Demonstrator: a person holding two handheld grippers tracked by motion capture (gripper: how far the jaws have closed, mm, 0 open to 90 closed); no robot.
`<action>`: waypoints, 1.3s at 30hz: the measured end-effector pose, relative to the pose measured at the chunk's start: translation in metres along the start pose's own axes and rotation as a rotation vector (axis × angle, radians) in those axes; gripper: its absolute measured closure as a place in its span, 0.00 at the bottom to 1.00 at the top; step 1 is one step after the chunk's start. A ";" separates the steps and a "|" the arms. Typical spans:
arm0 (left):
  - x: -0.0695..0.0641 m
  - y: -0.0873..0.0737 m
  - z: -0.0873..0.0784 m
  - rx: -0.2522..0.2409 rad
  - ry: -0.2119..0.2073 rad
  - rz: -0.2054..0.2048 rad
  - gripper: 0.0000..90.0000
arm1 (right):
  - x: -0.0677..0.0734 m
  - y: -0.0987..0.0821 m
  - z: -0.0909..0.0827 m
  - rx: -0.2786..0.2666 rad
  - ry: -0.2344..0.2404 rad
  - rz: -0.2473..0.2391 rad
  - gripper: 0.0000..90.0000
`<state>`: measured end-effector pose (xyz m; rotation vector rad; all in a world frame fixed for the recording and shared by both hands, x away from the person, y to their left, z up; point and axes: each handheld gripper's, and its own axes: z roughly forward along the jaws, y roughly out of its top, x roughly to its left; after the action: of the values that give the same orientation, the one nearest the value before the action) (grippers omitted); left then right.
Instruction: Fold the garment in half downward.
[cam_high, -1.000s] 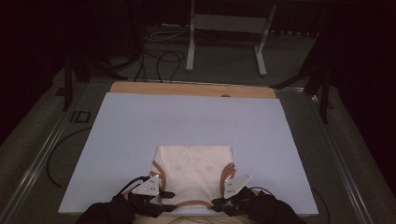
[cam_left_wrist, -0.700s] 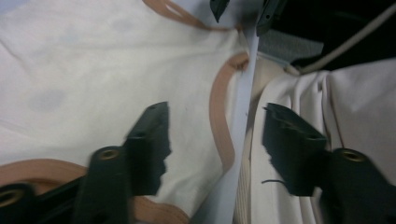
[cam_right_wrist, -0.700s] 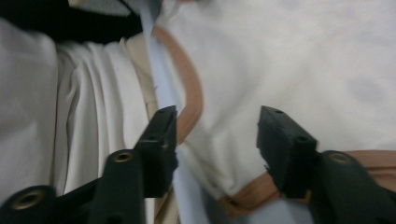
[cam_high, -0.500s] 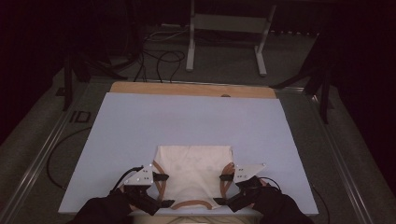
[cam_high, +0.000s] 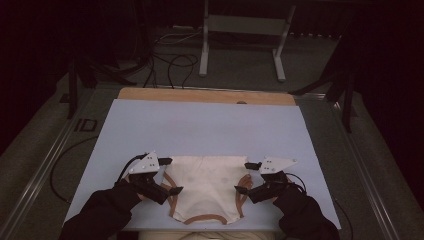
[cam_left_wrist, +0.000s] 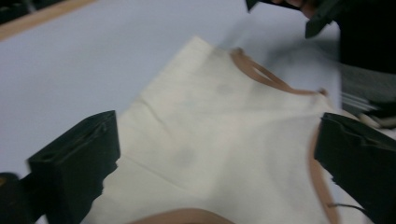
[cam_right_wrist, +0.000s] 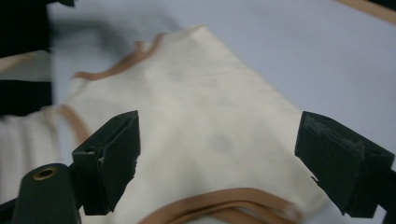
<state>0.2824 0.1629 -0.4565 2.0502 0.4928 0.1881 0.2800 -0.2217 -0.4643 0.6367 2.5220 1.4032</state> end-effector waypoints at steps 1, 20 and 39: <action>0.006 0.001 0.001 0.006 0.026 -0.004 0.05 | -0.002 0.000 0.000 0.001 -0.011 -0.002 0.16; 0.082 -0.025 0.026 0.143 0.173 -0.164 0.38 | -0.076 0.000 0.032 0.047 -0.099 0.134 0.23; 0.100 -0.037 0.044 0.232 0.173 -0.235 0.59 | -0.102 -0.026 0.052 0.148 -0.102 0.225 0.42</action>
<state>0.3777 0.1856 -0.5177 2.1897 0.8929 0.1745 0.3822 -0.2397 -0.5183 1.0209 2.5543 1.2202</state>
